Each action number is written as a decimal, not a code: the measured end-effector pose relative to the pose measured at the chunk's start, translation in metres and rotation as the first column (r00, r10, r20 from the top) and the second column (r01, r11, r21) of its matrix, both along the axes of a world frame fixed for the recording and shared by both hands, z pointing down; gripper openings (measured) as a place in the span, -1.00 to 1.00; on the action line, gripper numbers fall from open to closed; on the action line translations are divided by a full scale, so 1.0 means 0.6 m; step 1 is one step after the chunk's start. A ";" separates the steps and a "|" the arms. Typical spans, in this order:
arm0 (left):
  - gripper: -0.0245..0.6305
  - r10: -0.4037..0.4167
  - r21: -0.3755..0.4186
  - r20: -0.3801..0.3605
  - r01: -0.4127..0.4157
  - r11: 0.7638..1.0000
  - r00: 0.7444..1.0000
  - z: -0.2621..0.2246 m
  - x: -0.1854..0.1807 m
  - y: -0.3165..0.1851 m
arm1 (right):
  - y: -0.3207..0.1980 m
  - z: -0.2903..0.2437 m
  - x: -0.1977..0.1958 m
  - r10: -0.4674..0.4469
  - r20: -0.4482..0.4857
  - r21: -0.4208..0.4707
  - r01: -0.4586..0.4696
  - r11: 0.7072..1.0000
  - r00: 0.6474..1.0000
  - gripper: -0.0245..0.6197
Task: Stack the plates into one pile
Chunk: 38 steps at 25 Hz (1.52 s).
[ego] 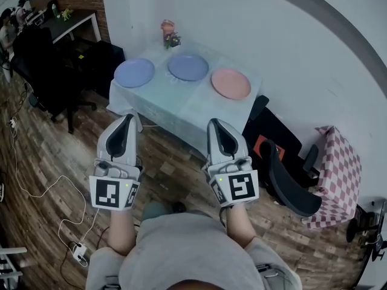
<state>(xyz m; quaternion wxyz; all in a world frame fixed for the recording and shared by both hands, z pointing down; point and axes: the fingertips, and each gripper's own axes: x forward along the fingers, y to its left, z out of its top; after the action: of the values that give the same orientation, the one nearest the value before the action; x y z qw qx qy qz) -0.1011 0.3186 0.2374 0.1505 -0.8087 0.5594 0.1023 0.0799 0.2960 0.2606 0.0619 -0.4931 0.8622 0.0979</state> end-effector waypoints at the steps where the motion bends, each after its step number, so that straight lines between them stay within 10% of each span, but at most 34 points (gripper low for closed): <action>1: -0.91 -0.001 -0.007 -0.003 0.001 1.000 1.000 0.004 0.000 -0.006 | -0.008 0.002 0.001 -0.002 0.008 -0.005 0.002 1.000 1.000 -0.92; 38: -0.91 0.023 -0.034 -0.029 -0.024 0.999 0.999 0.016 -0.262 -0.425 | -0.423 0.004 -0.239 0.045 0.042 -0.040 -0.043 0.998 0.998 -0.92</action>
<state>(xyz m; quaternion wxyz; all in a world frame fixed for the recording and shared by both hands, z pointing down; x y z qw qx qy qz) -0.2583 0.0636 0.2471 0.1274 -0.8162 0.5535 0.1059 -0.0636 0.0419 0.2632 0.0688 -0.5152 0.8513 0.0719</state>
